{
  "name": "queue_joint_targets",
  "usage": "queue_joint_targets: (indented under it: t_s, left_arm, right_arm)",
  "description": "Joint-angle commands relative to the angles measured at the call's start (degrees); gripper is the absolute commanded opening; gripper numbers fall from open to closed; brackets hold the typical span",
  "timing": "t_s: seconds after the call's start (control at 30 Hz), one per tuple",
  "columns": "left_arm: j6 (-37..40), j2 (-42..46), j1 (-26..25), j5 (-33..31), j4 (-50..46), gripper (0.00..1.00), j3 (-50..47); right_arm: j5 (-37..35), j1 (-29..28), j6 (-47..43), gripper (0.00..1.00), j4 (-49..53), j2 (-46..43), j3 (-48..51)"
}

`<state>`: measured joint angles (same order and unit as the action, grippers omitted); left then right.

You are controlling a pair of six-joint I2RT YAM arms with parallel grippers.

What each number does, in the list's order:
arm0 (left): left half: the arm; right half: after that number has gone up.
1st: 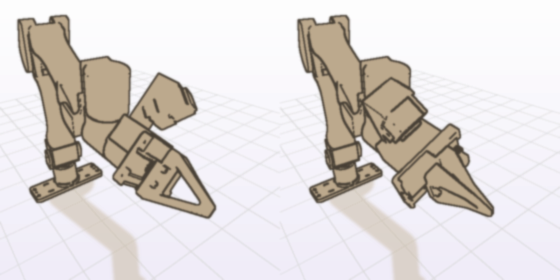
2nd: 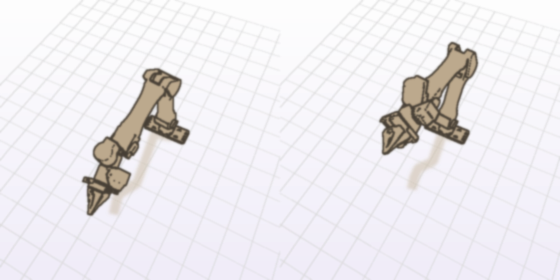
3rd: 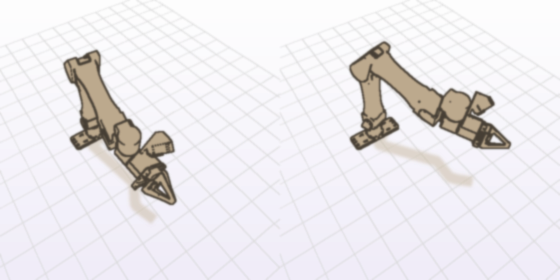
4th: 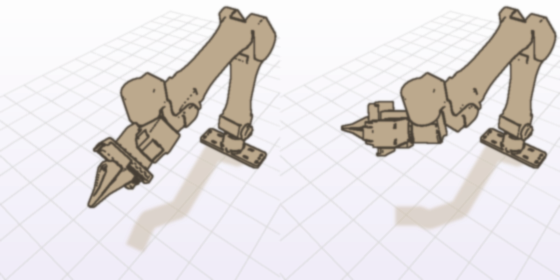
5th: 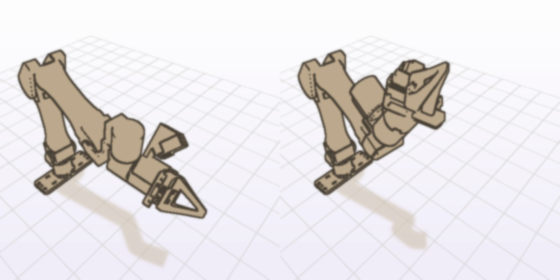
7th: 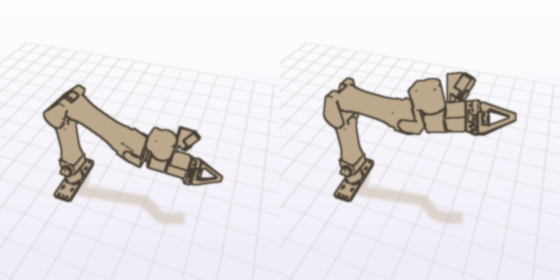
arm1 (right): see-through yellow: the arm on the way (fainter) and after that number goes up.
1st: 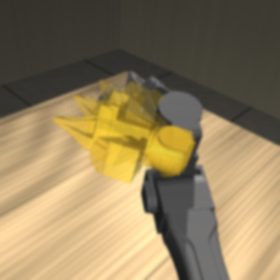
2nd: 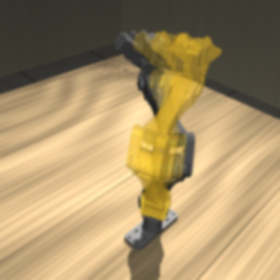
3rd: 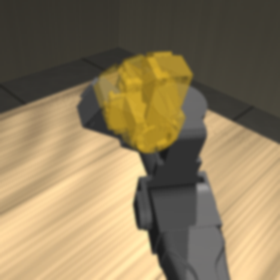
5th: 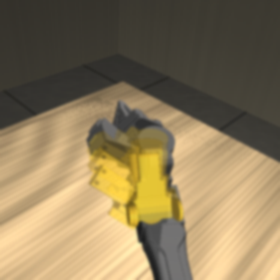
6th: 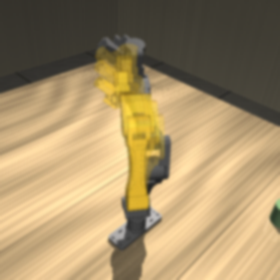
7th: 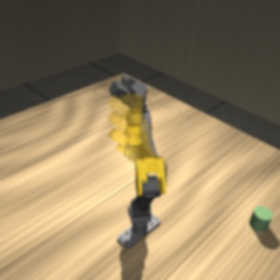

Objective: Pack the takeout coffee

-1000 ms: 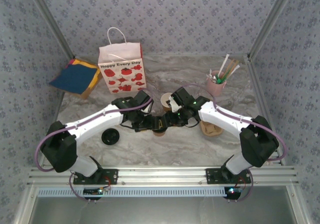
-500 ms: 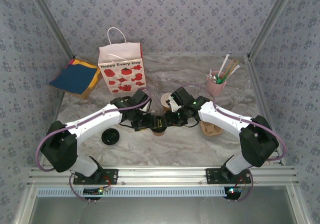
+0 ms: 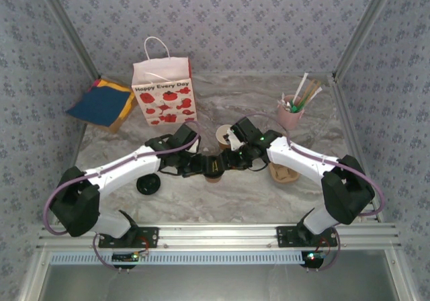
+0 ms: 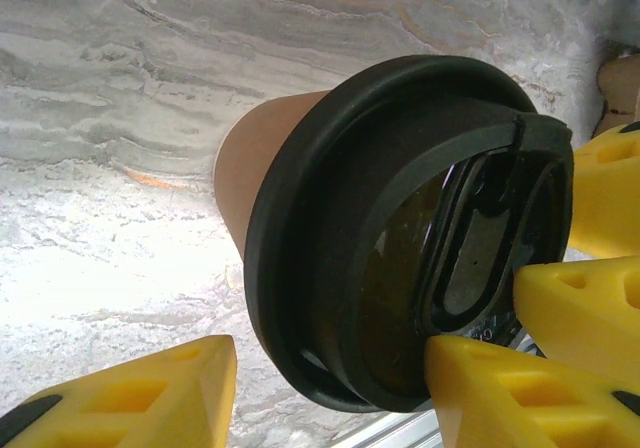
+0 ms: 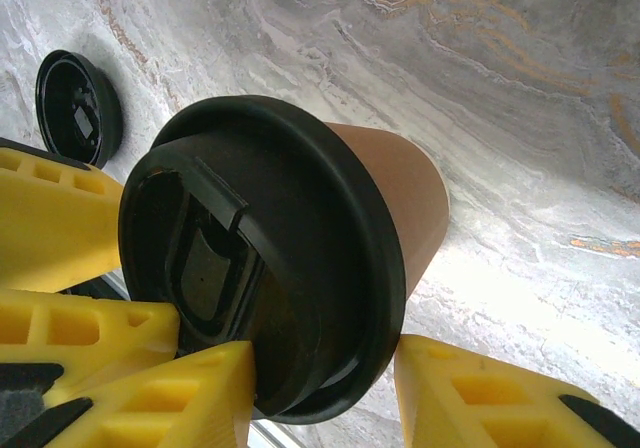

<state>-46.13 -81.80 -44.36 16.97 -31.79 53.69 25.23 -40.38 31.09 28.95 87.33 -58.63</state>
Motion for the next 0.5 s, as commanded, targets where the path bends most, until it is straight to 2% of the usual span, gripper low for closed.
queue_joint_targets:
  t_s: [0.0, 0.47]
  left_arm:
    - [1.24, -4.04, -0.67, -3.62, -7.47, 0.53, -4.05]
    - [2.27, -2.33, 0.96, -2.78, -11.28, 0.59, 8.69]
  right_arm:
    - [-2.74, 0.28, 0.55, 0.41, 2.73, 1.63, 2.14]
    - [-2.34, 0.13, 0.18, 0.45, 5.02, -0.14, -2.93]
